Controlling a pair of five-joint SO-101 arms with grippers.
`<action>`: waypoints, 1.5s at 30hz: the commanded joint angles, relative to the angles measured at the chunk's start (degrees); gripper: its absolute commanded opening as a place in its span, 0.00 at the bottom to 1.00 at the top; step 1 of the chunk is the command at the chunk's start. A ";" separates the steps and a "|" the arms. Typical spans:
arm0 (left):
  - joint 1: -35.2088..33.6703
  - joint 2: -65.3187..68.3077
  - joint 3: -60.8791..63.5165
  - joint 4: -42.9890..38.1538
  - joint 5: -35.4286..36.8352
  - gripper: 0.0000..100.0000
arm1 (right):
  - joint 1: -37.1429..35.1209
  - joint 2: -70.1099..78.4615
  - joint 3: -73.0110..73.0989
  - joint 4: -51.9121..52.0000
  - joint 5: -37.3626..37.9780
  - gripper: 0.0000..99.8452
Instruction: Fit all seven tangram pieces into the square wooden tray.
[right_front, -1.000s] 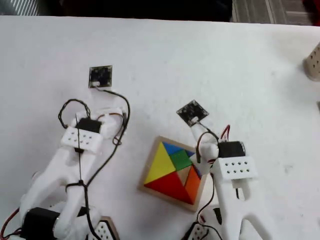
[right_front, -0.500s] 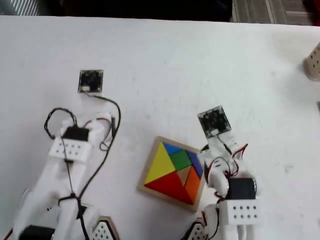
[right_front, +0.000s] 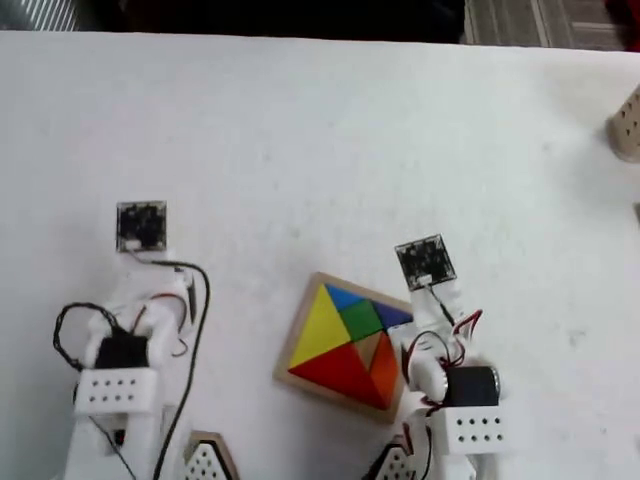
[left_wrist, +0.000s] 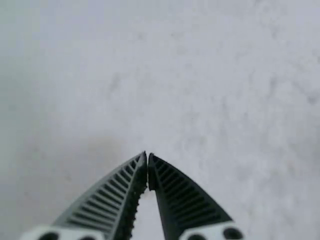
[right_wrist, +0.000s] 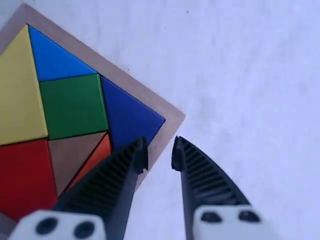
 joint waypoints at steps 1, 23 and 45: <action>-1.10 -13.14 4.92 2.73 -0.44 0.02 | 2.68 -0.22 0.88 -0.84 -0.62 0.09; -1.27 -41.10 11.87 25.41 -6.15 0.02 | 10.77 -0.75 7.65 1.27 -0.97 0.06; 1.36 -41.10 13.19 35.87 -6.15 0.02 | 10.86 -0.75 7.65 1.27 -0.79 0.02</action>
